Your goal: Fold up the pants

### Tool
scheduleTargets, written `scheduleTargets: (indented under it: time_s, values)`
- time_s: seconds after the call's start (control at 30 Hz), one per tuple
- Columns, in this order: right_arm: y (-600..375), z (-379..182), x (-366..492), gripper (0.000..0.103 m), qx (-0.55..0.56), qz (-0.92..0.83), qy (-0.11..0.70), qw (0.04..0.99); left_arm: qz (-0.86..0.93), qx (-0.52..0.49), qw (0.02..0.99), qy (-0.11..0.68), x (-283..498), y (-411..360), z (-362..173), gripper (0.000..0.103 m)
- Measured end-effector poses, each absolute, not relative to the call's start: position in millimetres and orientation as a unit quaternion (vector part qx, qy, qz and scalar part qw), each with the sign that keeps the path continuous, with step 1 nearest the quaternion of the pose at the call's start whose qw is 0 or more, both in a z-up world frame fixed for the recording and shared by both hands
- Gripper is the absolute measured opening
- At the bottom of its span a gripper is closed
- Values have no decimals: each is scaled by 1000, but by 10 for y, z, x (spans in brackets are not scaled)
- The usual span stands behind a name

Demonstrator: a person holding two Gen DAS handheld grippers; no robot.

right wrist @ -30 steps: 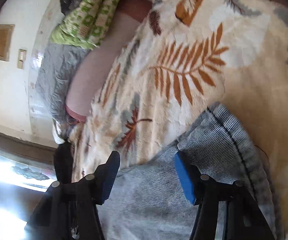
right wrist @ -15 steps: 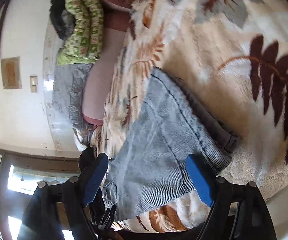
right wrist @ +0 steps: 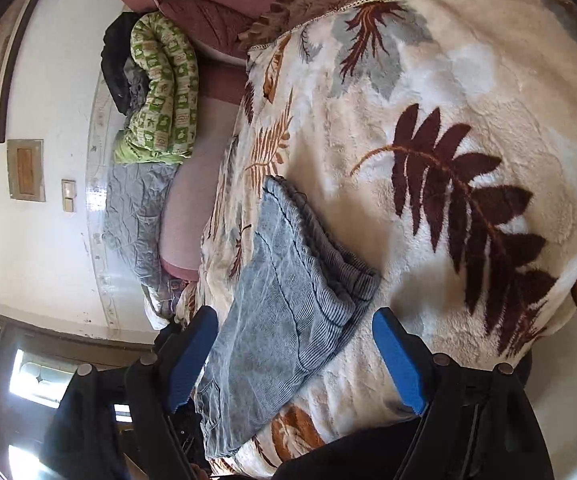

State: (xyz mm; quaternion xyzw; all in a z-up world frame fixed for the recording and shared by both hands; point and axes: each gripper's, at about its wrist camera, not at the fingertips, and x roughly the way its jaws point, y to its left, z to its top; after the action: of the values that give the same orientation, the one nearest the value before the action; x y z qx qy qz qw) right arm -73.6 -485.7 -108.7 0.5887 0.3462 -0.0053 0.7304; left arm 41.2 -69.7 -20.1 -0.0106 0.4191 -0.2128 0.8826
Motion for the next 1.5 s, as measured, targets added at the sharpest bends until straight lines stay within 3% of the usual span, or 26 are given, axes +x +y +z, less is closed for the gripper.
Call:
scheduleTargets:
  time_s: [0.1,0.4,0.47,0.53,0.63,0.77,0.9,1.0,1.13,1.2,1.3,1.5]
  values:
    - [-4874,-1159,-684,64,585,-18,358,728,-243,-5,869,431,446,-1056,-220,78]
    - [-4791,-1071,-535,59,522,-32,398,754,-218,61,850,476,764,-1874,-538,78]
    - [-4762,-1049,-511,48,502,-44,411,760,-191,119,831,509,828,-2036,-777,80]
    - [-4747,-1032,-482,38,479,-54,426,765,-167,162,847,477,768,-2111,-834,91]
    - [-4710,-981,-435,32,451,-59,443,772,-167,172,846,476,726,-2123,-711,91]
    - [-4680,-903,-414,29,437,-61,444,780,-162,137,886,413,639,-1968,-407,91]
    - [-4710,-958,-412,38,473,-58,441,760,-155,183,840,486,801,-2066,-845,92]
    - [-4714,-1003,-395,40,478,-60,439,758,-154,147,854,474,824,-1988,-844,94]
    - [-4662,-900,-361,27,447,-63,441,775,-151,115,869,456,794,-1923,-664,92]
    - [-4601,-806,-323,27,420,-70,444,788,-140,118,880,437,781,-1915,-600,92]
    - [-4511,-661,-268,27,391,-78,444,803,-134,167,855,473,886,-2018,-881,93]
    - [-4317,-333,-140,26,337,-80,437,830,-136,161,853,477,921,-2017,-846,93]
